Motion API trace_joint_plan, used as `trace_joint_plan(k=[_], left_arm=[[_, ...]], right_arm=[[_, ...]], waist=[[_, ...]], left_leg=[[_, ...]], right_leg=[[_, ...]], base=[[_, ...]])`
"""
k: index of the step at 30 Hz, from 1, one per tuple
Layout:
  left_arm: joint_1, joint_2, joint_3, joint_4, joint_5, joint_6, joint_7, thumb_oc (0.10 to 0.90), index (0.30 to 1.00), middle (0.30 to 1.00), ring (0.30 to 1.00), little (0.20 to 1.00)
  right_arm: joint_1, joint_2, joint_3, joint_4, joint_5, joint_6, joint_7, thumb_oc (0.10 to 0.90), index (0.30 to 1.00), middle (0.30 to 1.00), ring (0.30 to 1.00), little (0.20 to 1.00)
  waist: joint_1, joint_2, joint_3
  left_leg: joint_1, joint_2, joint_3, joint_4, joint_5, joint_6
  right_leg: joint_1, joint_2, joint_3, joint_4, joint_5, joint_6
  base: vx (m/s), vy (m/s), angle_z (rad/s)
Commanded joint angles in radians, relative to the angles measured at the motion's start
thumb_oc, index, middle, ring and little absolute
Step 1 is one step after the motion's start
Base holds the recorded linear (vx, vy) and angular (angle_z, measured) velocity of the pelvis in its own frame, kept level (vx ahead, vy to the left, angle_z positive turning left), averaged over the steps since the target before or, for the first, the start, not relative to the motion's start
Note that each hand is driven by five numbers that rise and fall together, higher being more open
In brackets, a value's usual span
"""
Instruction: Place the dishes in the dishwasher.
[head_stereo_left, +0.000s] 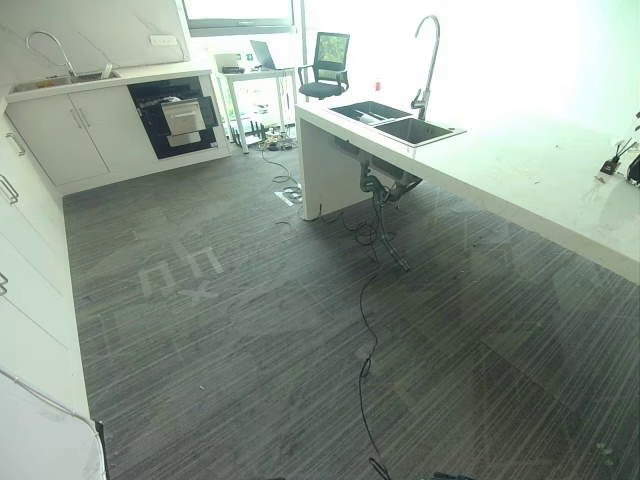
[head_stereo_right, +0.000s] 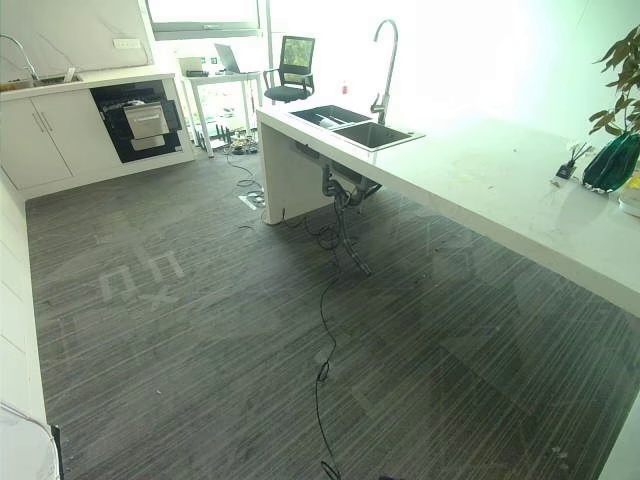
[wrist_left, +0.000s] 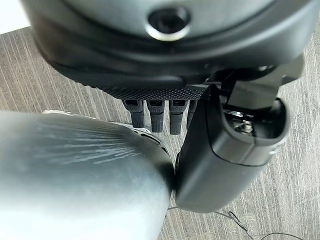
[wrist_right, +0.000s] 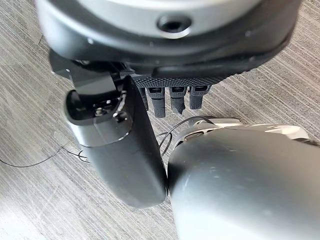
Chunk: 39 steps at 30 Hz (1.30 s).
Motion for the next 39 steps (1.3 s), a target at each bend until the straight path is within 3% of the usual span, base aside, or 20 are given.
trace_joint_plan(k=[1,19,24,27,29,30,31,35,39], left_arm=[[0.023,-0.042,-0.014,0.040,0.061,0.011,-0.036,0.800,0.900,0.900,0.900,0.900],[0.020,-0.046,-0.010,0.032,0.018,0.004,-0.034,0.800,0.900,0.900,0.900,0.900],[0.016,-0.051,-0.009,0.025,-0.018,-0.021,-0.037,0.800,0.900,0.900,0.900,0.900],[-0.008,-0.043,0.007,-0.036,-0.128,-0.117,-0.065,0.800,0.900,0.900,0.900,0.900],[-0.014,-0.036,0.013,-0.097,-0.150,-0.158,-0.050,0.800,0.900,0.900,0.900,0.900],[-0.021,-0.027,0.009,-0.167,-0.155,-0.217,-0.027,0.800,0.900,0.900,0.900,0.900],[-0.023,-0.023,0.008,-0.203,-0.164,-0.223,-0.019,0.800,0.900,0.900,0.900,0.900],[0.012,-0.003,0.022,-0.550,-0.214,-0.320,0.041,0.800,0.900,0.900,0.900,0.900],[0.065,0.022,0.052,-0.763,-0.185,-0.394,0.062,0.800,0.900,0.900,0.900,0.900]], right_arm=[[0.028,-0.006,0.034,0.041,-0.025,0.021,0.021,0.800,0.900,0.900,0.900,0.900],[0.029,-0.007,0.035,0.040,-0.024,0.023,0.022,0.800,0.900,0.900,0.900,0.900],[0.026,-0.008,0.016,0.036,0.045,-0.004,0.024,0.800,0.900,0.900,0.900,0.900],[0.005,-0.028,0.012,-0.035,0.068,-0.098,0.026,0.800,0.900,0.900,0.900,0.900],[-0.004,-0.040,0.023,-0.094,0.072,-0.126,0.013,0.800,0.900,0.900,0.900,0.900],[-0.011,-0.052,0.037,-0.177,0.086,-0.152,-0.008,0.800,0.900,0.900,0.900,0.900],[-0.011,-0.057,0.040,-0.216,0.100,-0.152,-0.020,0.800,0.900,0.900,0.900,0.900],[0.051,-0.082,0.040,-0.667,0.145,-0.129,-0.133,0.800,0.900,0.900,0.900,0.900],[0.114,-0.071,-0.010,-0.887,0.105,-0.186,-0.136,0.800,0.900,0.900,0.900,0.900]], waist=[[-0.011,0.014,0.017],[-0.013,0.016,0.014],[-0.014,0.016,0.017],[-0.016,0.019,0.022],[-0.014,0.019,0.025],[-0.014,0.019,0.027],[-0.014,0.019,0.028],[-0.022,0.019,0.041],[-0.033,0.017,0.047]], left_leg=[[0.056,0.047,0.032,-0.063,-0.113,-0.067],[0.058,0.049,0.035,-0.063,-0.113,-0.068],[0.060,0.049,0.036,-0.063,-0.111,-0.070],[0.061,0.051,0.033,-0.063,-0.110,-0.072],[0.060,0.050,0.030,-0.063,-0.109,-0.072],[0.058,0.051,0.029,-0.063,-0.106,-0.073],[0.057,0.051,0.028,-0.063,-0.105,-0.074],[0.047,0.051,0.021,-0.063,-0.095,-0.076],[0.047,0.050,0.019,-0.063,-0.091,-0.076]], right_leg=[[0.030,-0.055,-0.045,-0.053,-0.040,0.110],[0.032,-0.055,-0.046,-0.053,-0.042,0.108],[0.034,-0.053,-0.047,-0.053,-0.041,0.108],[0.035,-0.052,-0.044,-0.053,-0.041,0.106],[0.034,-0.053,-0.045,-0.053,-0.040,0.105],[0.032,-0.053,-0.043,-0.053,-0.038,0.104],[0.031,-0.052,-0.043,-0.053,-0.038,0.103],[0.022,-0.051,-0.037,-0.053,-0.030,0.101],[0.021,-0.048,-0.034,-0.053,-0.028,0.102]], base=[[0.00,0.000,0.00],[0.00,0.000,0.00],[0.00,0.000,0.00],[0.00,0.000,0.00],[0.00,0.000,0.00],[0.00,0.000,0.00],[0.00,0.000,0.00],[-0.04,-0.027,0.01],[-0.01,-0.015,0.00]])
